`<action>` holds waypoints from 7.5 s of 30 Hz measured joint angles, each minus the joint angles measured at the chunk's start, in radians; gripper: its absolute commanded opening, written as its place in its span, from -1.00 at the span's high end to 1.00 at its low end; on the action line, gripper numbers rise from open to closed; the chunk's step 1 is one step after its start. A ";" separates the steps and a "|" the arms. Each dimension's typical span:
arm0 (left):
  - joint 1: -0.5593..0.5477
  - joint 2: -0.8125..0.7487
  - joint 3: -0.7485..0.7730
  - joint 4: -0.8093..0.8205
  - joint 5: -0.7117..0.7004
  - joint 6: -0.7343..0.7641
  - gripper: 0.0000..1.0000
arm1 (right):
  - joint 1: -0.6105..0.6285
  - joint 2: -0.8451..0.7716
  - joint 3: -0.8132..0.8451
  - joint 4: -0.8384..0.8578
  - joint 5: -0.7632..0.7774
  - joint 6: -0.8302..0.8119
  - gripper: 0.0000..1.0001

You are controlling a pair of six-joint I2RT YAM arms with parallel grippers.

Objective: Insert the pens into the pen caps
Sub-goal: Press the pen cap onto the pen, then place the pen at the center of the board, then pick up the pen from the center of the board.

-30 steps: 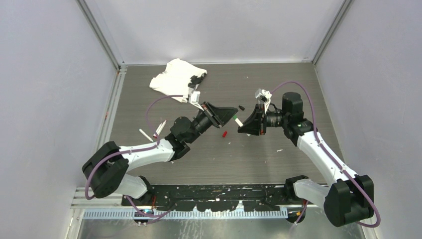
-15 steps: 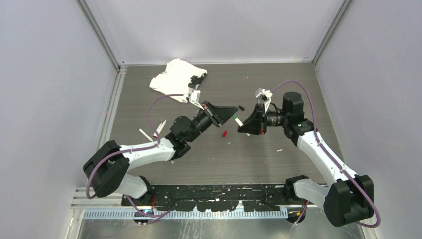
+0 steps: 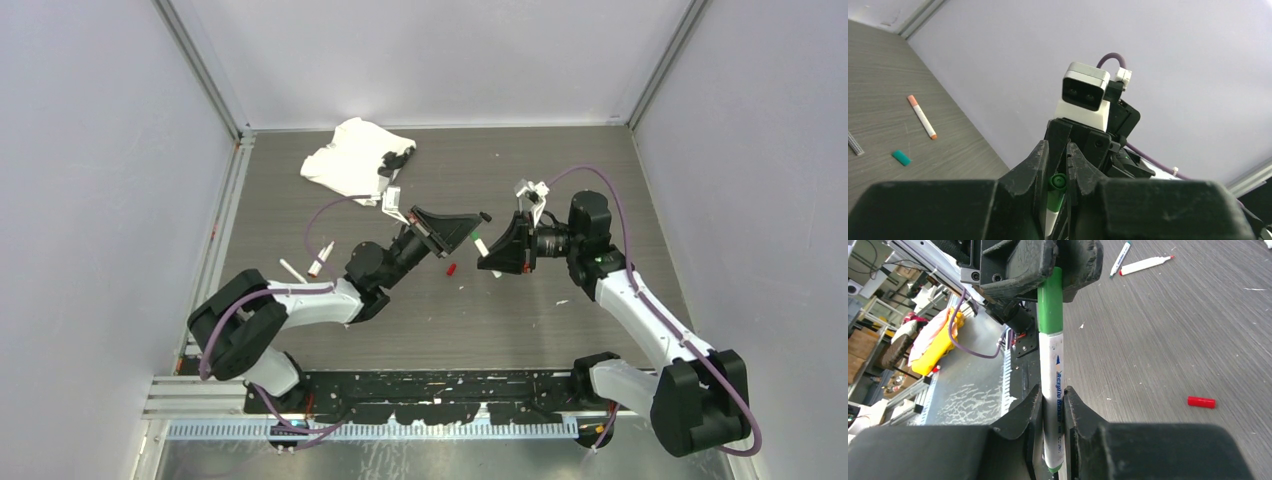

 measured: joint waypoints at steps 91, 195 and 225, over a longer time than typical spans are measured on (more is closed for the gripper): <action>-0.044 -0.621 0.316 -1.413 0.170 0.846 -1.00 | -0.253 -0.038 0.165 -0.478 0.413 -0.454 0.90; 0.761 -0.422 -0.013 -1.619 -0.374 0.245 0.04 | -0.265 0.056 0.218 -0.313 0.218 -0.166 -0.41; 0.836 -0.019 0.173 -1.827 -0.464 0.135 0.31 | -0.265 0.082 0.221 -0.336 0.238 -0.204 -0.42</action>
